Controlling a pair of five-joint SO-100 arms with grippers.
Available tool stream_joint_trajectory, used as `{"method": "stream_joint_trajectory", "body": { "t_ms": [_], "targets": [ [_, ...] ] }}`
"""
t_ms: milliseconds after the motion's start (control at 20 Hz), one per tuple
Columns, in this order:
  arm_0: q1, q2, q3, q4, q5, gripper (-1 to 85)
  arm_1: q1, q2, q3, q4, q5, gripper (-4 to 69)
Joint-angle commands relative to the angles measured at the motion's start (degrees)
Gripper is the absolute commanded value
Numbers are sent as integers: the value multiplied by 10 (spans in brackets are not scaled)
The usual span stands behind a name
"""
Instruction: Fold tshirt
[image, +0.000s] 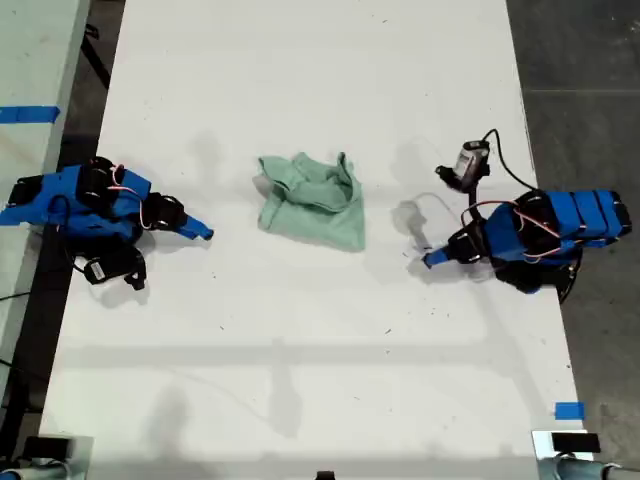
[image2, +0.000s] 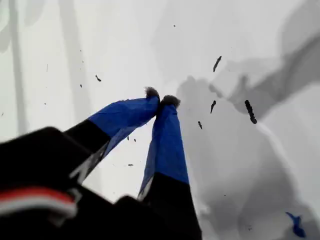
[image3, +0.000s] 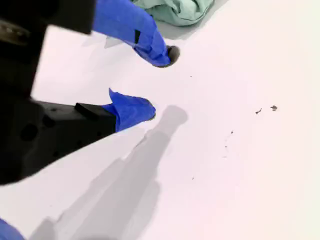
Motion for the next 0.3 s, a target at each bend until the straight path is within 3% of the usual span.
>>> {"method": "stream_joint_trajectory", "body": {
  "t_ms": [0,250],
  "targets": [
    [22,-2,-2,42,-8,115,3,3,-3,-15,-24,14],
    [25,-2,-2,42,-8,117,3,3,-3,-15,-24,14]
  ]
}}
